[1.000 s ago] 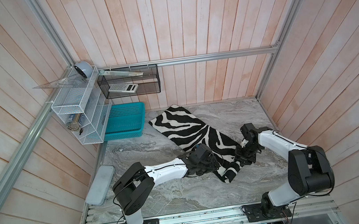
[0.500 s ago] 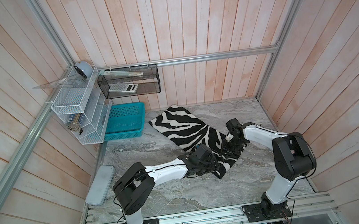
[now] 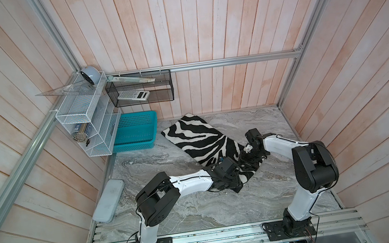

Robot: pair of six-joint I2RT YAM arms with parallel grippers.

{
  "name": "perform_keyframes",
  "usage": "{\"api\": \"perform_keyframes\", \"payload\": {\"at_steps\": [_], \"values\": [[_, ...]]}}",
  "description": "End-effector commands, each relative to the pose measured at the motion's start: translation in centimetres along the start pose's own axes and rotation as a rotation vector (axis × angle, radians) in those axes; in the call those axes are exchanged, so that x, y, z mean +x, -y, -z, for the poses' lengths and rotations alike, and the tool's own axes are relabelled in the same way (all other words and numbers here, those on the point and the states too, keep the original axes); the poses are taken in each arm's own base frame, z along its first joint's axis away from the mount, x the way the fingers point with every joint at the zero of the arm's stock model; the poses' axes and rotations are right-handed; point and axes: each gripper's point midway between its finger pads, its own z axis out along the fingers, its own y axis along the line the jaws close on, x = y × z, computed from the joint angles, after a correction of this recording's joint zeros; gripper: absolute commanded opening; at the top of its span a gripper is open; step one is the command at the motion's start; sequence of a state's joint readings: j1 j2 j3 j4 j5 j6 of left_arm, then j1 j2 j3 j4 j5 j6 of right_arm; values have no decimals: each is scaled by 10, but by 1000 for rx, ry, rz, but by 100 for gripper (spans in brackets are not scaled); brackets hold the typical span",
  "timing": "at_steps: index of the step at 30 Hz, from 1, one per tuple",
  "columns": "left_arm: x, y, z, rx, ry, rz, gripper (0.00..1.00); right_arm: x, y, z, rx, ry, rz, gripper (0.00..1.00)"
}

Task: Roll up the pillowcase
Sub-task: Roll the pillowcase at the center of the board.

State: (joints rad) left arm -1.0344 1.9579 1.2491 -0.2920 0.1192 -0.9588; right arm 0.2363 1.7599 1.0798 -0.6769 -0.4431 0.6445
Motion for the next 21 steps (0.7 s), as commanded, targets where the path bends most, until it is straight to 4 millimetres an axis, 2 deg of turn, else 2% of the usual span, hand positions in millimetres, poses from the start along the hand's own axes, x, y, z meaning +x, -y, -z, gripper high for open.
{"api": "perform_keyframes", "payload": {"at_steps": [1,4,6,8,10,14,16,21], "values": [[8,-28,-13,-99,-38,11,61,-3,-9,13,-69,28,1,44],[16,-43,-17,-123,-67,47,59,-2,-18,32,-139,43,10,45],[19,-49,-17,-134,-73,52,59,0,-18,50,-165,75,16,48],[21,-51,-16,-134,-81,56,59,5,-7,65,-171,104,2,52],[21,-51,-16,-132,-85,56,59,14,9,71,-152,105,-20,54],[22,-49,-16,-118,-91,62,59,38,37,60,-92,41,-31,56],[23,-48,-17,-109,-93,68,59,43,42,52,-94,24,-39,57],[24,-47,-15,-95,-91,83,59,35,42,39,-121,44,-58,60]]}}
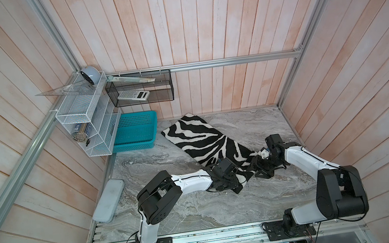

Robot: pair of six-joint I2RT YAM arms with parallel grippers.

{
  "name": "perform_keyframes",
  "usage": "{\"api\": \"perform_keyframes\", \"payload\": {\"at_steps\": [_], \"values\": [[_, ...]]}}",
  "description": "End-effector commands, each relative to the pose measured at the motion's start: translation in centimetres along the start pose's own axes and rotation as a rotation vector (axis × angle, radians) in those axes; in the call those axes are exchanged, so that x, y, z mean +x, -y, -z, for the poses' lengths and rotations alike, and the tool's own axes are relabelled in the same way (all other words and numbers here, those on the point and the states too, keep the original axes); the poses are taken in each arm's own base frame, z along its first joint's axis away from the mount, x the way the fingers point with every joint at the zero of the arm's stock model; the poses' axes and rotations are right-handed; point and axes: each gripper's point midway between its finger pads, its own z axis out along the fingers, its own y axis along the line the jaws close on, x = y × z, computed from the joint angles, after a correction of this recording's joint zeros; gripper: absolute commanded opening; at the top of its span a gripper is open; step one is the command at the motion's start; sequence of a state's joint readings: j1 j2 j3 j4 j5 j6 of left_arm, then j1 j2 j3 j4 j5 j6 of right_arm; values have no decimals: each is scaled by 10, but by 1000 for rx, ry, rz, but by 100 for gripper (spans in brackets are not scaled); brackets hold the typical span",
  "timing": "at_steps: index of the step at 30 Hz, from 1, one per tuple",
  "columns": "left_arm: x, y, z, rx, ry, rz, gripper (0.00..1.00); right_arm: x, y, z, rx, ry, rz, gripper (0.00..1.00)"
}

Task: Roll up the pillowcase
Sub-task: Roll the pillowcase at the center of the board.

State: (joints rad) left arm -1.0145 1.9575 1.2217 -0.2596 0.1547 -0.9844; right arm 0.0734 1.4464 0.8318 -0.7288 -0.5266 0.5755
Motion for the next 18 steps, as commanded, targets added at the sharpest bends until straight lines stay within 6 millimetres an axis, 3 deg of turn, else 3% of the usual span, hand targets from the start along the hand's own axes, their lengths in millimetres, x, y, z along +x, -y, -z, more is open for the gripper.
{"api": "perform_keyframes", "payload": {"at_steps": [1,7,9,11,15,17,18], "values": [[22,-41,-11,-111,-69,45,59,-5,-2,-8,-15,-3,0,60],[18,-28,-5,-47,-56,63,60,-14,8,-36,33,-9,-41,61],[16,-21,0,-21,-44,65,62,-14,14,-46,68,-16,-53,57],[12,-14,8,11,-24,60,66,-14,20,-53,83,-15,-74,47],[8,-21,26,-14,3,16,76,-12,44,-46,161,22,-98,14],[10,-27,35,-30,15,3,78,-5,57,-38,193,21,-116,5],[0,-37,41,-37,35,28,79,-3,61,-32,195,22,-122,4]]}}
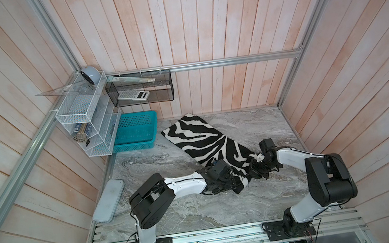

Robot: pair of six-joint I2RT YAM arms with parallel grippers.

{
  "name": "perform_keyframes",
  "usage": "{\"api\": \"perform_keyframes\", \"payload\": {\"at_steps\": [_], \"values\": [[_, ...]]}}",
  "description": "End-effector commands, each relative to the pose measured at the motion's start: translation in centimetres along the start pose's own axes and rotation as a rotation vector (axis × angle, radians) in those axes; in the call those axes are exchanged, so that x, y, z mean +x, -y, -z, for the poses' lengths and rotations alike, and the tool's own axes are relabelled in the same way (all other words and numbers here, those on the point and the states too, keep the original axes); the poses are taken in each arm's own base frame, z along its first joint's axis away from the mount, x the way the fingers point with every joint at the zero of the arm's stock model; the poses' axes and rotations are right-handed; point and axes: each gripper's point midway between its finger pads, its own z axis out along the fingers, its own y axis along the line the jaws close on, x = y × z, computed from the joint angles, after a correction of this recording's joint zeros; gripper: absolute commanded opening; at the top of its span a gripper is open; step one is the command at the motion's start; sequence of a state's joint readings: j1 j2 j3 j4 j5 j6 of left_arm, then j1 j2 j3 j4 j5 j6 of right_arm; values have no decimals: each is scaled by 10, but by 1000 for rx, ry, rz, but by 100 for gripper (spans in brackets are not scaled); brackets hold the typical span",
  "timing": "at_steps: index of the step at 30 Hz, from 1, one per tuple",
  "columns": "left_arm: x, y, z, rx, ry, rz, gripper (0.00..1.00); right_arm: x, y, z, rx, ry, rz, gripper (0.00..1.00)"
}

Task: Roll up the pillowcase
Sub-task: Roll the pillowcase at the center of the board.

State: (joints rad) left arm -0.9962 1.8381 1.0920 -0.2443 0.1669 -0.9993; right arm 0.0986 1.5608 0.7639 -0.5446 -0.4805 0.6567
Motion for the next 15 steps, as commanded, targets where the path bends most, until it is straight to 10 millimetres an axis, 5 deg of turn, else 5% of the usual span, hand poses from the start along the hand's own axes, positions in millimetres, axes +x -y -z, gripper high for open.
{"api": "perform_keyframes", "payload": {"at_steps": [1,8,15], "values": [[-12,-22,21,-51,49,1,80,15,52,10,173,-5,-69,3],[-16,-23,29,-49,77,-1,80,43,63,36,192,-28,-61,7],[-12,-17,15,-17,38,0,80,24,27,36,148,-64,16,45]]}}
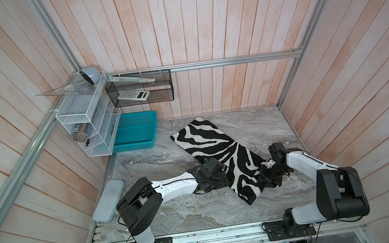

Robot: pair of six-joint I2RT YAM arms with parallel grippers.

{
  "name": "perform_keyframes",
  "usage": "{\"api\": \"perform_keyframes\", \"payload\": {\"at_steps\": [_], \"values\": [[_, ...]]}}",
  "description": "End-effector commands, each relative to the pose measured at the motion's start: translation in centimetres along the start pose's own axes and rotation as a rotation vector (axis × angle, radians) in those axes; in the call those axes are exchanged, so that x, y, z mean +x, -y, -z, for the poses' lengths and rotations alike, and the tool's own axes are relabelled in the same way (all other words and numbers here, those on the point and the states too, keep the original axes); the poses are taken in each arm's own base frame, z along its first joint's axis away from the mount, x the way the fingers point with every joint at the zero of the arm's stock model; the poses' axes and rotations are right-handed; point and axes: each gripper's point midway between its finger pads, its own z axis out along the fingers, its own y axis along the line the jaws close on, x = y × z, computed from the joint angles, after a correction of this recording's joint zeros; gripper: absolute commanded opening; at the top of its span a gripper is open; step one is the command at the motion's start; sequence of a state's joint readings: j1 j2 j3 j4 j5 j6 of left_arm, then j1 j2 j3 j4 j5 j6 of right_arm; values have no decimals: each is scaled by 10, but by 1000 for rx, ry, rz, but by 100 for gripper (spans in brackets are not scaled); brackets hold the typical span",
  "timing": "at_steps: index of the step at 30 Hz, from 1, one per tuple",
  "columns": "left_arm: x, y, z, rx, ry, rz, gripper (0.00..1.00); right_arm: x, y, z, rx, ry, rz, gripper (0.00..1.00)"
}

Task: Roll up the pillowcase
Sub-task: Roll the pillowcase at the center of the board.

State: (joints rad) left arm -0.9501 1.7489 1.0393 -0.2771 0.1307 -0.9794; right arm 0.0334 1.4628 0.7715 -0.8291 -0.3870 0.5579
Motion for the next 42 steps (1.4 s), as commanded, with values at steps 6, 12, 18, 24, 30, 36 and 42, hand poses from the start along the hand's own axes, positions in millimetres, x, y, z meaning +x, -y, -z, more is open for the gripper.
{"api": "perform_keyframes", "payload": {"at_steps": [6,12,18,24,30,36,42], "values": [[7,3,-14,26,-28,-10,80,-11,-46,22,-11,46,135,52],[7,6,-13,29,-31,-14,80,-19,-77,11,3,16,202,55],[-3,14,4,32,17,-25,80,-35,-121,0,-54,30,255,56],[-23,21,27,15,111,-59,81,-46,-140,-19,-87,17,247,56],[-34,47,29,82,142,-90,81,-45,-129,-42,-75,-13,216,56],[-17,64,-1,55,66,-163,80,-47,-125,-44,-98,-6,179,56],[-14,18,-32,-130,53,-104,71,-45,-124,-29,-130,18,173,56]]}}
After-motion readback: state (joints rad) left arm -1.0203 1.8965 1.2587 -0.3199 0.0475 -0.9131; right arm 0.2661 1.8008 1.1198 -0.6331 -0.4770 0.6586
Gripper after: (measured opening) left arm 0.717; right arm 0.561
